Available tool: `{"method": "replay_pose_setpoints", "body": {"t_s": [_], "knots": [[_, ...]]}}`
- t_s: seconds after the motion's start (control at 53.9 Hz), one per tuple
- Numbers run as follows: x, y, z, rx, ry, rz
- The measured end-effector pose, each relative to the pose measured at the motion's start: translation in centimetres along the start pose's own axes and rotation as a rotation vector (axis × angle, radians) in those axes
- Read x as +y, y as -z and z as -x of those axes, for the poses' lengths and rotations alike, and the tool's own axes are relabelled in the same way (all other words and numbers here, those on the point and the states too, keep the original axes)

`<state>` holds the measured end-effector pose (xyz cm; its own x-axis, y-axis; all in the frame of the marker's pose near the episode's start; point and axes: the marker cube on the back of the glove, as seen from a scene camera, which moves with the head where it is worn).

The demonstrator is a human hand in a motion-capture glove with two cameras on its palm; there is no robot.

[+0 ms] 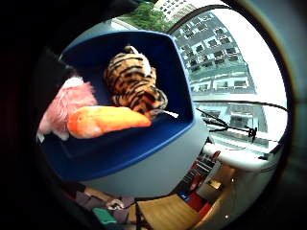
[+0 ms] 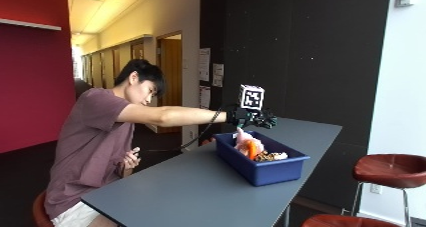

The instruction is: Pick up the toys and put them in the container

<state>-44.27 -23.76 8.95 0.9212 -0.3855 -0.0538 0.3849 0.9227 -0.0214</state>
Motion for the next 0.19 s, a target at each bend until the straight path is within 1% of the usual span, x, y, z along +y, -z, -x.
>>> {"method": "replay_pose_setpoints", "body": {"t_s": [0.074,0.148,0.186], "knots": [[-0.10,-0.26,-0.75,0.051,-0.062,0.003],[0.32,-0.23,-0.64,-0.001,0.022,0.011],[0.32,-0.18,-0.49,-0.027,0.019,0.010]]}}
